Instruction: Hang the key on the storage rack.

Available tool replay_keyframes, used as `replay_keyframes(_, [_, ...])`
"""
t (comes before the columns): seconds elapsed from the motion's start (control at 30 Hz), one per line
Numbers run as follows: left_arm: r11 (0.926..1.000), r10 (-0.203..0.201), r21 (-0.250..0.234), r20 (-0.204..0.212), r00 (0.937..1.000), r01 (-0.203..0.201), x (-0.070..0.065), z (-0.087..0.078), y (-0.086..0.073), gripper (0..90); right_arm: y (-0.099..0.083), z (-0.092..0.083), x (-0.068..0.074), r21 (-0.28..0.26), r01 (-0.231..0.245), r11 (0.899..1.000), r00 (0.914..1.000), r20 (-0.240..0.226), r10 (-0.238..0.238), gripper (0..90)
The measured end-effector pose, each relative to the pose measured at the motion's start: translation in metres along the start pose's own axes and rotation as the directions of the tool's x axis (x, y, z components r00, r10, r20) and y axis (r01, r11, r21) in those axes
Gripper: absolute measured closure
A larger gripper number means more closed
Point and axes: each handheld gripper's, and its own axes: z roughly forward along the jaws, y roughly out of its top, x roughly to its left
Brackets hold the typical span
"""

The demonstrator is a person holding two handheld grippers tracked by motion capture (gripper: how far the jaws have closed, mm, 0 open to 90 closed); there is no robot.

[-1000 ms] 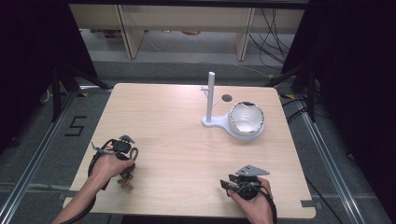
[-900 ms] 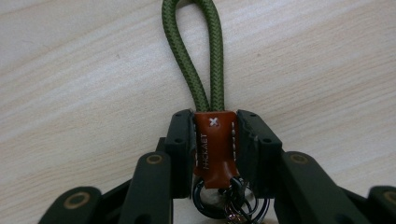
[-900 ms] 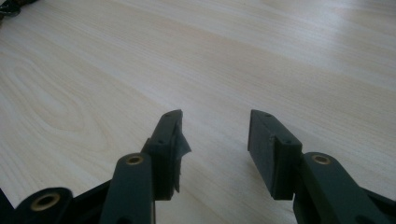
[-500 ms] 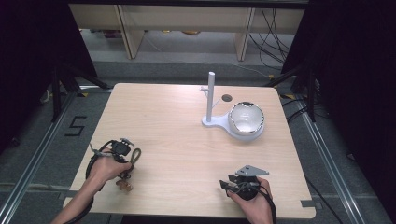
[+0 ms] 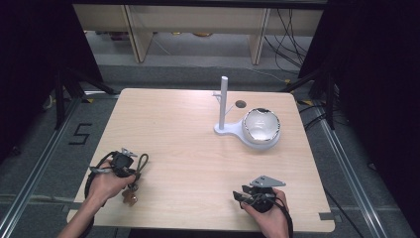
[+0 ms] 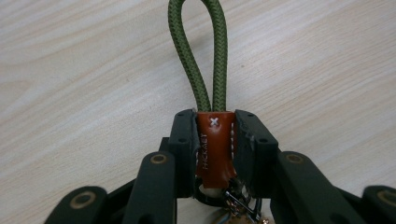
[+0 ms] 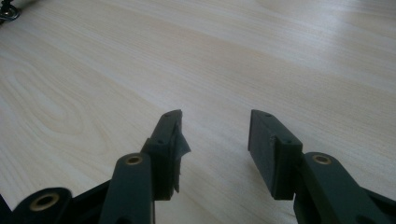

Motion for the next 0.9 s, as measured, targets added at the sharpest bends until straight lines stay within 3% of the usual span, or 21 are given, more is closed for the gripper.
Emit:
replay_keyframes(0.03, [1.0,0.001,-0.009,0.001,1.0,-0.001,0.0,-0.001,-0.001,69.1,0.0,0.0,0.0,0.0,0.0,1.0,1.0,0.0,0.0,55.5])
replay_keyframes(0.07, [0.9987,-0.008,-0.051,-0.002,1.0,0.008,-0.001,0.0,-0.004,69.1,0.0,0.0,0.0,-0.001,0.0,1.0,1.0,0.001,0.0,55.5])
replay_keyframes(0.23, [0.9948,-0.01,-0.102,0.005,0.9999,0.01,-0.001,-0.004,-0.013,69.0,0.0,0.0,0.0,-0.012,0.0,1.0,1.0,-0.005,-0.001,55.5])
replay_keyframes(0.3, [0.9872,-0.026,-0.157,0.012,0.9996,0.027,-0.002,-0.004,-0.017,69.0,0.0,0.0,0.0,-0.015,0.004,1.0,1.0,-0.003,-0.004,55.5])
replay_keyframes(0.47, [0.9742,-0.011,-0.225,0.003,0.9999,0.011,-0.002,-0.006,-0.026,69.0,0.0,0.0,0.001,-0.013,-0.005,1.0,0.9999,-0.011,0.005,55.5])
replay_keyframes(0.6, [0.97,0.009,-0.243,0.011,0.9999,-0.006,-0.002,-0.006,-0.032,68.9,0.0,0.001,0.001,-0.016,-0.008,1.0,0.9999,-0.014,0.008,55.5])
replay_keyframes(0.63, [0.9605,-0.016,-0.277,0.021,0.9997,0.021,-0.003,-0.004,-0.033,68.9,0.0,0.001,0.001,-0.021,-0.004,1.0,0.9999,-0.011,0.004,55.3])
replay_keyframes(0.67, [0.9605,-0.016,-0.277,0.021,0.9997,0.021,-0.003,-0.004,-0.033,68.9,0.0,0.001,0.002,-0.028,0.001,1.0,1.0,-0.002,-0.001,55.3])
replay_keyframes(0.77, [0.9508,-0.02,-0.309,0.011,0.9997,0.022,-0.003,-0.006,-0.036,68.9,0.0,0.001,0.002,-0.025,-0.003,1.0,1.0,-0.008,0.003,55.1])
replay_keyframes(0.87, [0.955,0.008,-0.297,-0.003,1.0,-0.008,-0.002,-0.009,-0.038,68.9,0.0,0.0,0.002,-0.03,0.001,1.0,1.0,-0.004,-0.001,55.1])
replay_keyframes(0.9, [0.9372,-0.032,-0.347,-0.003,0.9995,0.029,-0.005,-0.007,-0.04,69.0,0.0,0.001,0.002,-0.026,-0.003,1.0,0.9999,-0.012,0.002,55.1])
